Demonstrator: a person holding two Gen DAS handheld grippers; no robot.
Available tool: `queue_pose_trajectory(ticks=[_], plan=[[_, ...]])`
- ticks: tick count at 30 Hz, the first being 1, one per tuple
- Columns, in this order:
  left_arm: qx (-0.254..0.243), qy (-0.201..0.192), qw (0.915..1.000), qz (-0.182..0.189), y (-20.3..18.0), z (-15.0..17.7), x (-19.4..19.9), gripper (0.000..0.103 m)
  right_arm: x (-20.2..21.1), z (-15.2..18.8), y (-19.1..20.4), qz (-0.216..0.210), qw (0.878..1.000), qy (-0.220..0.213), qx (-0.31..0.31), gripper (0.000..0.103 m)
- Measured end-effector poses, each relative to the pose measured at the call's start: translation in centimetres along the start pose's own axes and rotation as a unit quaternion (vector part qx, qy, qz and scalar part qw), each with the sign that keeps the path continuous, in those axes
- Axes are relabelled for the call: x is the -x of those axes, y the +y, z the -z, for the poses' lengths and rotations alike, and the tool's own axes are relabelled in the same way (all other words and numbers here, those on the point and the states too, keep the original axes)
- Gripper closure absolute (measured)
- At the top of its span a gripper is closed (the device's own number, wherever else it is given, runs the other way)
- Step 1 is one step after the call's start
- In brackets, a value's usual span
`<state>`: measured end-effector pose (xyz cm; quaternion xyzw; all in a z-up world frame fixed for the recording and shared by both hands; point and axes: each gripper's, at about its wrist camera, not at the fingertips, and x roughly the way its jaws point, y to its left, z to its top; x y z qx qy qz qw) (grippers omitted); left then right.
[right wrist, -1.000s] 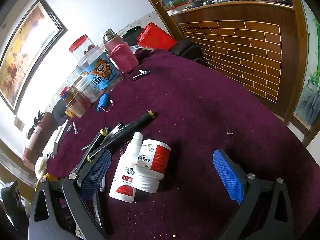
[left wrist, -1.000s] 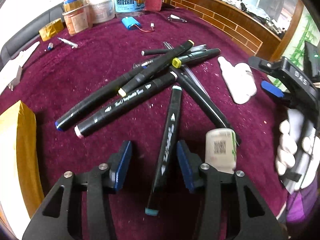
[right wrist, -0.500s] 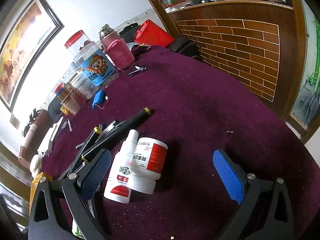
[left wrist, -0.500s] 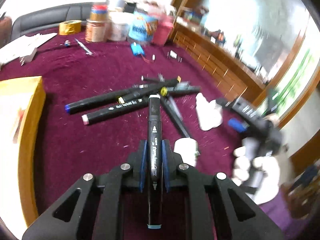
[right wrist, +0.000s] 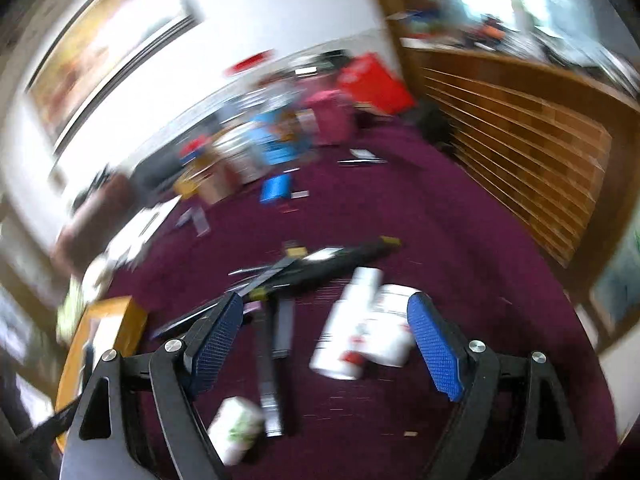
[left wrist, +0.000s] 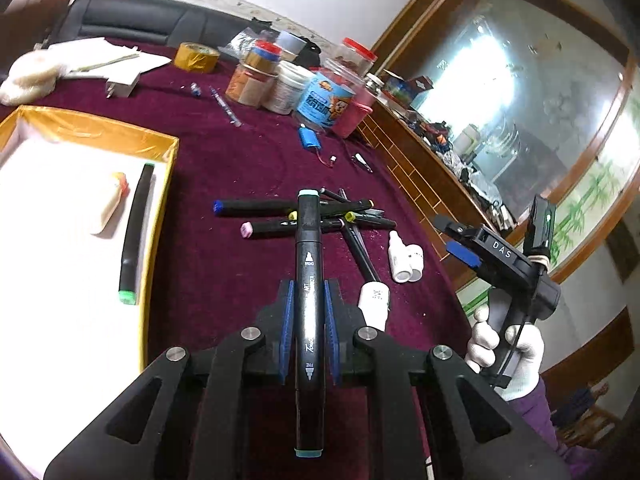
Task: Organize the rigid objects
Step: 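Grasp a teal-ended marker with left gripper while right gripper grasps green-label bottle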
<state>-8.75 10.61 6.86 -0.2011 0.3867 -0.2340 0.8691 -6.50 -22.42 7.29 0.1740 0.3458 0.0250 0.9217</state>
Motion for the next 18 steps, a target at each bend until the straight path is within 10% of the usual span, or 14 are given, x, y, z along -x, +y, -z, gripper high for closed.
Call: queue_pose_trajectory(ticks=[10, 18], plan=[[0.012, -0.024, 0.9996, -0.007, 2.5, 0.3, 2.7, 0.091, -1.9, 5.1, 6.6, -0.036, 0.99, 0.13, 0.052, 0.029], [0.058, -0.033, 0.9975, -0.022, 5.9, 0.4, 4.3, 0.091, -4.2, 8.1, 8.8, 0.025, 0.981, 0.169, 0.09, 0.054]])
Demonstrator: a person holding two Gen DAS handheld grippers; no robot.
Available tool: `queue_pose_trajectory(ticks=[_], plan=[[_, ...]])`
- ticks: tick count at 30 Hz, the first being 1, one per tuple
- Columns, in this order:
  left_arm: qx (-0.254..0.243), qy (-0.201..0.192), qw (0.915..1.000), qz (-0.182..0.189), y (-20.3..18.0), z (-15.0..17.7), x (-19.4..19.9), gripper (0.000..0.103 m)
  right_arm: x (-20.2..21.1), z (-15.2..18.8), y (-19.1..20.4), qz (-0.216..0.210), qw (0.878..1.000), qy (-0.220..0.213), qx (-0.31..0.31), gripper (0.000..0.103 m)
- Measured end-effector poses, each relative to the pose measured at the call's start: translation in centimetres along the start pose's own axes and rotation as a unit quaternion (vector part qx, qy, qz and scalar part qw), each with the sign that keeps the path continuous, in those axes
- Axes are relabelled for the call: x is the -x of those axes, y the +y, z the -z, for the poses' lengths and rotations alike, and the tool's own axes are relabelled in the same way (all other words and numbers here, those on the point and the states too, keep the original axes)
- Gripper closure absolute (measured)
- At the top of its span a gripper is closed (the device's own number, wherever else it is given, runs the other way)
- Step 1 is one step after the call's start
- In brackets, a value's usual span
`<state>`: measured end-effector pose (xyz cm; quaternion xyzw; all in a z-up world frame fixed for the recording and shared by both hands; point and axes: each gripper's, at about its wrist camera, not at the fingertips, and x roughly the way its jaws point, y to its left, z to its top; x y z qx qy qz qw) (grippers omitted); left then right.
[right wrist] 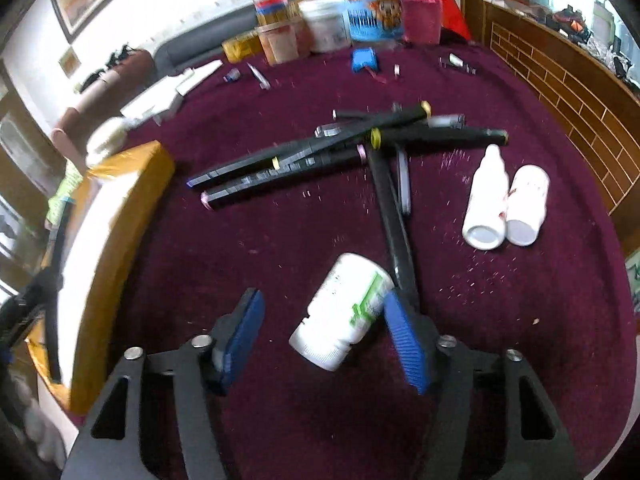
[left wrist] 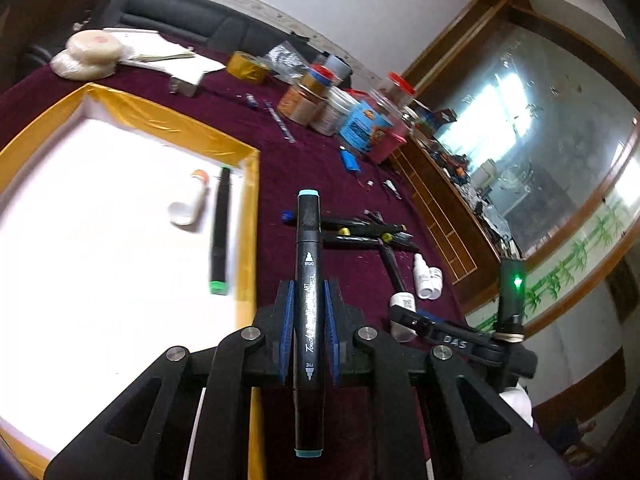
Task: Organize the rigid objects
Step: 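Grasp a teal-ended marker with left gripper while right gripper grasps green-label bottle, then lower marker into box with left gripper while right gripper sets bottle there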
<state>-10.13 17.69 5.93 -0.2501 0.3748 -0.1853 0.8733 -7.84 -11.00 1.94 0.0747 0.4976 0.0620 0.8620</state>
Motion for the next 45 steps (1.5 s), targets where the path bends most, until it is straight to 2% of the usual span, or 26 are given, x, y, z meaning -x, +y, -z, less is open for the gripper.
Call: queue_pose_trajectory(ticks=[1, 2, 9, 12, 16, 19, 22, 29, 33, 38, 45], plan=[[0.003, -0.001, 1.0, -0.002, 0.2, 0.0, 0.2, 0.091, -0.5, 0.1, 0.0, 0.005, 1.0, 0.007, 0.0, 0.059], [0.007, -0.002, 1.0, -0.006, 0.6, 0.0, 0.5, 0.091, -1.0, 0.2, -0.1, 0.008, 1.0, 0.016, -0.004, 0.073], [0.024, -0.019, 0.9991, -0.031, 3.2, -1.1, 2.6, 0.091, 0.0, 0.3, -0.5, -0.023, 1.0, 0.009, -0.017, 0.073], [0.026, -0.024, 0.9986, -0.04, 4.1, -1.9, 3.5, 0.091, 1.3, -0.1, 0.6, -0.039, 0.999, -0.003, -0.008, 0.073], [0.021, -0.014, 0.9978, -0.062, 5.3, -3.7, 3.7, 0.091, 2.5, -1.5, 3.4, -0.078, 0.997, -0.012, 0.016, 0.073], [0.006, 0.0, 0.9964, -0.085, 6.1, -5.7, 2.6, 0.091, 2.7, -2.6, 6.3, -0.107, 0.993, -0.011, 0.04, 0.073], [0.02, 0.028, 0.9947, -0.097, 8.2, -7.6, 0.2, 0.091, 2.0, -3.4, 9.2, -0.139, 0.989, 0.002, 0.052, 0.073], [0.034, 0.058, 0.9909, -0.116, 10.4, -9.0, -4.4, 0.091, -1.5, -4.6, 14.6, -0.182, 0.981, 0.045, 0.054, 0.073], [0.049, 0.063, 0.9894, -0.121, 11.6, -9.1, -4.9, 0.091, -3.3, -5.8, 16.9, -0.216, 0.973, 0.068, 0.038, 0.073], [0.069, 0.063, 0.9886, -0.118, 13.3, -9.1, -4.6, 0.091, -5.7, -7.1, 20.9, -0.223, 0.97, 0.088, 0.047, 0.073], [0.088, 0.066, 0.988, -0.109, 14.2, -9.7, -5.3, 0.091, -8.6, -8.1, 24.6, -0.204, 0.972, 0.1, 0.055, 0.073]])
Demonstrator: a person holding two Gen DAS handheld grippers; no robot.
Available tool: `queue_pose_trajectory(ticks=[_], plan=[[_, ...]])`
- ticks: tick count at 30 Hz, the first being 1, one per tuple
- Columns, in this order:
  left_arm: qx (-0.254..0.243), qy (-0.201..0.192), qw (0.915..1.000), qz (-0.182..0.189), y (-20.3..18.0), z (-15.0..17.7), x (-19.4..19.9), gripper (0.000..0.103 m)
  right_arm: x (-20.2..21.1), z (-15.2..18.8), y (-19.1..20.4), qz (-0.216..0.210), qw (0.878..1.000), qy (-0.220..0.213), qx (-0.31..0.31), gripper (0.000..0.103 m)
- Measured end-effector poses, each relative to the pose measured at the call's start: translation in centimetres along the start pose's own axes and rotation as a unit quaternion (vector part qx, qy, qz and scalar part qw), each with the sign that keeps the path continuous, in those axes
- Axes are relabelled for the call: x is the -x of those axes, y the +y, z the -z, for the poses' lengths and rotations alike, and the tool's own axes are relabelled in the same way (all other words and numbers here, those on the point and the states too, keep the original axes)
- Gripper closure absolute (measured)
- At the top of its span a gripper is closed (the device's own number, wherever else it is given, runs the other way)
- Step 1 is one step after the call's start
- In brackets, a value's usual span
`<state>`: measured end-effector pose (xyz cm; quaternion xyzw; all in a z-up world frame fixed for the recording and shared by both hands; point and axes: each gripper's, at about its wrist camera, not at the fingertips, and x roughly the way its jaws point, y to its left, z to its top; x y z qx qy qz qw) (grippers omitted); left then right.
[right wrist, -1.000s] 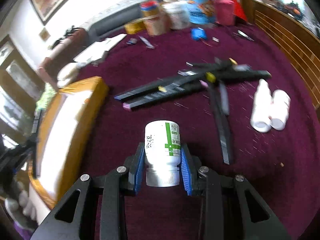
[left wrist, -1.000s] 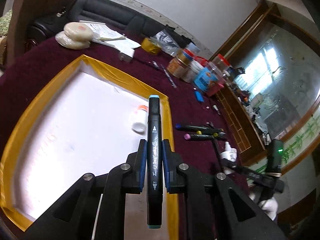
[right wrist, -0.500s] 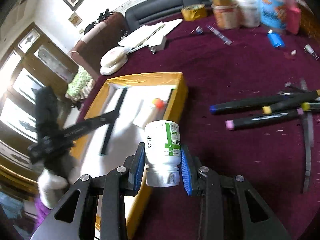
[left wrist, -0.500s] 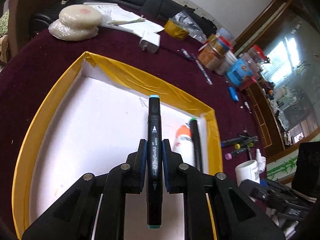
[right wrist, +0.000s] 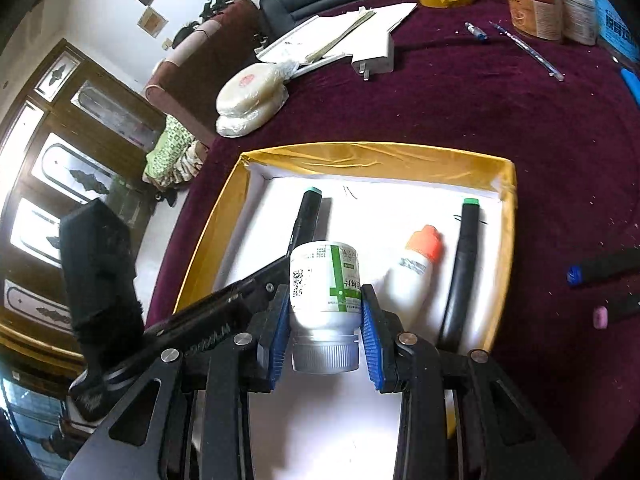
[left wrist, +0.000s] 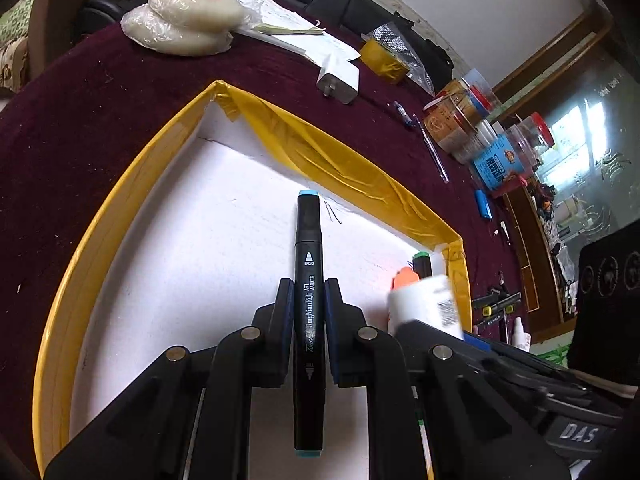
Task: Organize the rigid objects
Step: 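Lower marker into box with left gripper while right gripper sets bottle there, then grasp a pink-ended black marker with the left gripper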
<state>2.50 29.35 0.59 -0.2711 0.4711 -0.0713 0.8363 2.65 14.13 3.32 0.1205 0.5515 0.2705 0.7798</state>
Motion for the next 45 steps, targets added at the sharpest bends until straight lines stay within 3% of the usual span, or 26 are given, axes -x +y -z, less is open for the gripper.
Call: queue_pose_trajectory(ticks=[8, 14, 18, 21, 25, 27, 28, 30, 31, 33, 35, 38, 41, 45], plan=[[0.025, -0.009, 0.9995, 0.019, 1.1, -0.4, 0.1, 0.091, -1.3, -0.8, -0.2, 0.026, 1.0, -0.005, -0.008, 0.073], [0.051, -0.02, 0.9982, 0.024, 1.7, -0.5, 1.0, 0.079, -1.3, -1.0, -0.4, 0.043, 0.999, -0.013, -0.011, 0.073], [0.06, -0.039, 0.9968, 0.035, 1.5, -0.4, 2.8, 0.063, -1.1, -1.0, -1.2, 0.034, 0.999, -0.011, -0.022, 0.071], [0.049, -0.062, 0.996, 0.043, 0.3, -0.3, 4.8, 0.061, 0.9, -1.1, -1.3, 0.023, 0.999, -0.033, -0.017, 0.071], [0.023, -0.098, 0.9937, 0.049, -2.1, 0.3, 7.6, 0.045, 6.7, -0.5, -0.7, 0.031, 0.994, -0.1, 0.028, 0.071], [0.005, -0.113, 0.9921, 0.054, -3.9, 1.1, 8.8, 0.04, 10.5, 0.7, -0.4, 0.05, 0.984, -0.158, 0.061, 0.06], [-0.007, -0.117, 0.9915, 0.057, -5.0, 1.6, 9.0, 0.036, 13.2, 2.0, -0.4, 0.072, 0.972, -0.206, 0.083, 0.054], [-0.033, -0.113, 0.9913, 0.058, -7.0, 2.4, 8.8, 0.03, 16.8, 4.2, -1.1, 0.11, 0.947, -0.285, 0.103, 0.012], [-0.05, -0.106, 0.9914, 0.059, -8.3, 2.9, 8.3, 0.03, 18.2, 4.9, -1.7, 0.125, 0.935, -0.316, 0.103, 0.004], [-0.078, -0.085, 0.9915, 0.06, -10.3, 3.9, 7.0, 0.03, 20.4, 6.3, -4.3, 0.157, 0.913, -0.367, 0.085, 0.001], [-0.099, -0.06, 0.9915, 0.058, -12.1, 4.7, 5.3, 0.03, 21.3, 6.2, -8.0, 0.181, 0.914, -0.36, 0.045, 0.001], [-0.123, -0.022, 0.9909, 0.049, -14.7, 6.0, 2.5, 0.03, 22.0, 6.0, -15.2, 0.181, 0.923, -0.337, -0.048, 0.001], [-0.153, -0.005, 0.9876, 0.036, -17.5, 7.0, 0.5, 0.03, 23.0, 7.3, -21.4, 0.189, 0.91, -0.349, -0.119, 0.001], [-0.212, -0.002, 0.9773, -0.001, -21.5, 7.4, -2.4, 0.03, 24.2, 8.5, -26.3, 0.195, 0.891, -0.375, -0.168, 0.001]])
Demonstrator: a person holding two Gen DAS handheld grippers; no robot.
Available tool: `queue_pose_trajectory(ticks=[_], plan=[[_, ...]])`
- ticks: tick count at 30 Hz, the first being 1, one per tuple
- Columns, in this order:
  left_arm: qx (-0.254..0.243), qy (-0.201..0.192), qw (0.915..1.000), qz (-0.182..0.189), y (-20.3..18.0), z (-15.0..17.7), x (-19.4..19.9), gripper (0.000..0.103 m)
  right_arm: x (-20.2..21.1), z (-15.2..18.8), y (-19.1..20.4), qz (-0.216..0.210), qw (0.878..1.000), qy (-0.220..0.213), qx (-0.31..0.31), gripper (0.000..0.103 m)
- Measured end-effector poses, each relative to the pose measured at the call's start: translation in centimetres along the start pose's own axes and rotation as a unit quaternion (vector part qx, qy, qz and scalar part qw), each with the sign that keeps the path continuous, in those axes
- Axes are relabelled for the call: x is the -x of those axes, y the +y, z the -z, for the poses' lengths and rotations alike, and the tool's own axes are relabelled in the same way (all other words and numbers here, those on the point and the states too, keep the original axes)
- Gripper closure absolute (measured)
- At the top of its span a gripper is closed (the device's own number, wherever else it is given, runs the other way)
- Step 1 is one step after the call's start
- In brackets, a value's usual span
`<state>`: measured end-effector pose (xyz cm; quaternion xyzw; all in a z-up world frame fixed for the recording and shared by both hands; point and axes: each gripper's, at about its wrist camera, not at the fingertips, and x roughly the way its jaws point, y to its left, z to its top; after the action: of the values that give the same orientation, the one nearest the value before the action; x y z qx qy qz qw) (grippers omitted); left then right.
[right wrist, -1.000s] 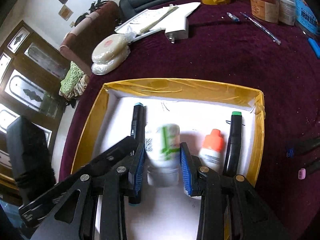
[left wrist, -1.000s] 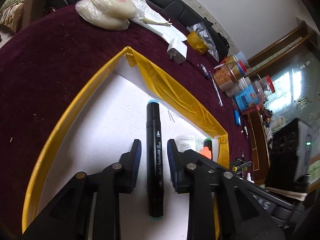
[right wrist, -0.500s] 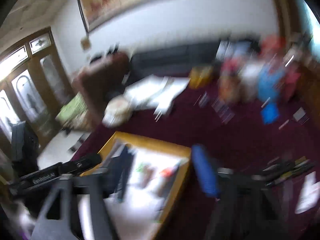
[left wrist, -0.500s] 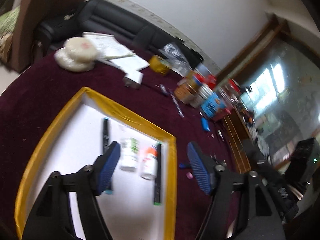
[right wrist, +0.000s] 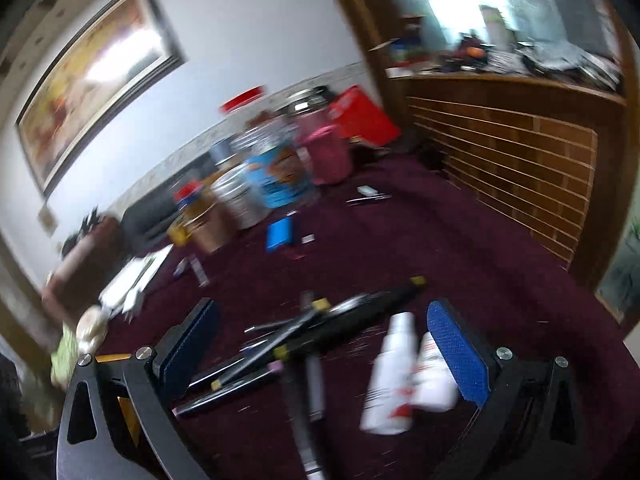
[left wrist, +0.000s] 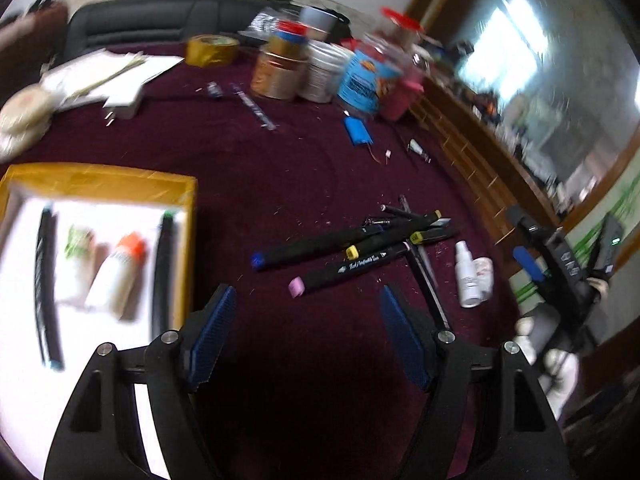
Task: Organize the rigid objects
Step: 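Grasp a pink-ended black marker with the left gripper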
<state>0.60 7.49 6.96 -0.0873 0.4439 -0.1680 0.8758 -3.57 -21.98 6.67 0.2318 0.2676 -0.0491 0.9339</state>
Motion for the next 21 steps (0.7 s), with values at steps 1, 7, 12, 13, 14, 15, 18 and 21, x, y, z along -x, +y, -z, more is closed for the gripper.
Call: queue_pose_trajectory(ticks=[1, 7, 12, 13, 14, 15, 18, 21], plan=[[-0.015, 0.001, 0.9998, -0.011, -0.7, -0.3, -0.8, 0.03, -0.1, -0.1, -1.0, 0.002, 1.0, -0.006, -0.011, 0.001], [-0.131, 0.036, 0.9885, -0.066, -4.3, -1.4, -7.3, 0.03, -0.9, 0.1, -4.2, 0.005, 0.999, 0.005, -0.047, 0.002], [-0.186, 0.059, 0.9749, -0.108, -6.3, -1.3, -10.8, 0.028, -1.0, 0.5, -4.0, -0.019, 0.999, 0.015, -0.044, 0.002], [-0.19, 0.057, 0.9735, -0.113, -6.5, -1.0, -10.8, 0.035, -0.9, 0.8, -3.9, -0.021, 0.999, 0.017, -0.041, 0.002], [-0.195, 0.055, 0.9729, -0.112, -6.8, -0.6, -10.5, 0.039, -1.0, 0.9, -3.8, -0.023, 0.999, 0.019, -0.039, 0.002], [-0.198, 0.056, 0.9726, -0.108, -7.0, -0.4, -10.2, 0.052, -1.0, 0.9, -3.8, -0.024, 0.999, 0.021, -0.037, 0.002], [-0.18, 0.074, 0.9773, -0.084, -6.8, 0.4, -9.1, 0.088, -1.4, 1.1, -3.9, -0.029, 0.998, 0.03, -0.039, 0.002], [-0.147, 0.089, 0.9839, -0.05, -6.2, 1.9, -7.6, 0.09, -1.8, 1.2, -4.1, -0.031, 0.998, 0.041, -0.046, 0.002]])
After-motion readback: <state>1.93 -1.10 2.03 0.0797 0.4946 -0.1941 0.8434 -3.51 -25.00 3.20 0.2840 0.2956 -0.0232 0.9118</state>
